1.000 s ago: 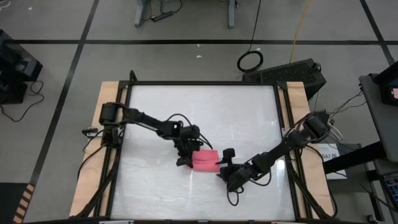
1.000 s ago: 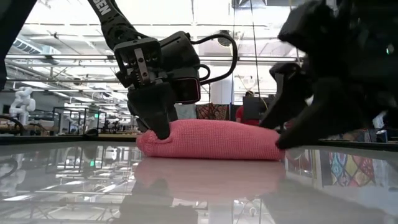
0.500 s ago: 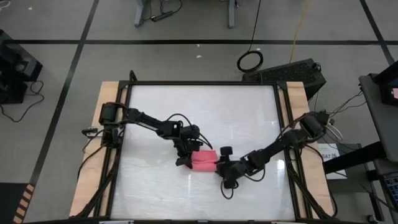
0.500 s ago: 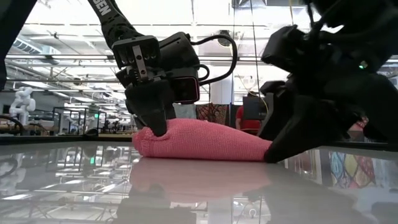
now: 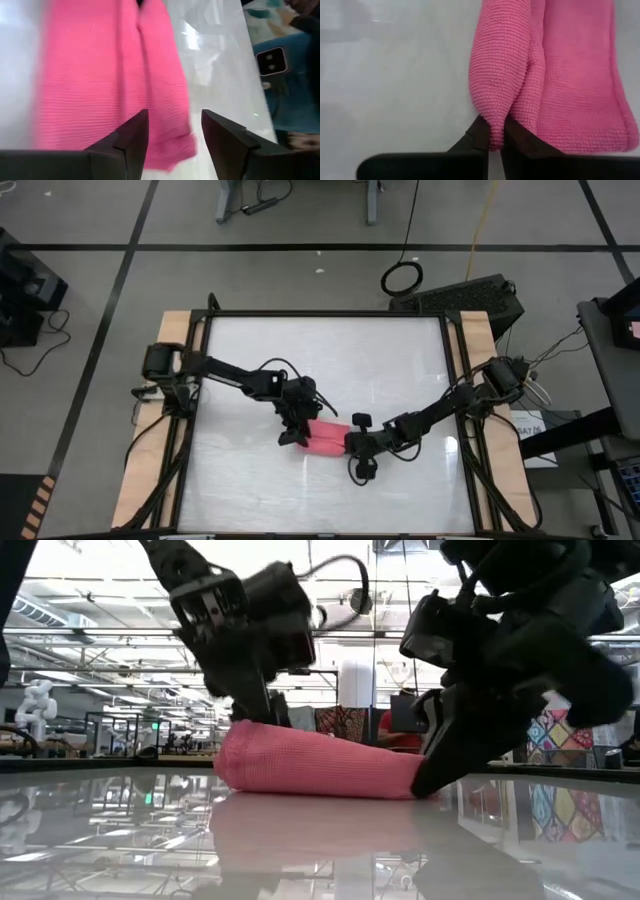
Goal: Roll towel
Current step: Roll the pink microfiber cloth
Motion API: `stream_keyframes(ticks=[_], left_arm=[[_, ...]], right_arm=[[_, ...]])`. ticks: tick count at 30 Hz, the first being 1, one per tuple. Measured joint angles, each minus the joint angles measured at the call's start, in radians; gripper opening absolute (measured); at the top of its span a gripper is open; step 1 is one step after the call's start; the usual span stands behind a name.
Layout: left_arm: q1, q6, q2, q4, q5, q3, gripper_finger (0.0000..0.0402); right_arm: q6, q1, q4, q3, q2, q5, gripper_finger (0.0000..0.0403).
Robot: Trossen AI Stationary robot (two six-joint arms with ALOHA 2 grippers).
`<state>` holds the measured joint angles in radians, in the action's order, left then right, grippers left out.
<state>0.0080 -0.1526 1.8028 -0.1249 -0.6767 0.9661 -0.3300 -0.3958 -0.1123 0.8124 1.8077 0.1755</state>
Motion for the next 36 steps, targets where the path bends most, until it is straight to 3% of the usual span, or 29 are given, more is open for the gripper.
stream_keyframes(ticks=[8, 21, 28, 36], left_arm=[[-0.104, 0.198, -0.116, -0.047, 0.264, 0.004, 0.0189], [-0.355, 0.451, -0.117, -0.015, 0.727, 0.004, 0.0190], [-0.360, 0.469, -0.117, 0.003, 0.779, -0.055, 0.0190], [-0.350, 0.449, -0.099, 0.050, 0.811, -0.133, 0.0190]], right_arm=[[-0.125, 0.062, -0.013, -0.002, -0.015, -0.216, 0.0006], [-0.301, 0.183, -0.052, -0.002, -0.016, -0.495, 0.0006], [-0.355, 0.226, -0.136, -0.003, -0.016, -0.567, 0.0006], [-0.391, 0.232, -0.176, -0.002, -0.016, -0.571, 0.0006]])
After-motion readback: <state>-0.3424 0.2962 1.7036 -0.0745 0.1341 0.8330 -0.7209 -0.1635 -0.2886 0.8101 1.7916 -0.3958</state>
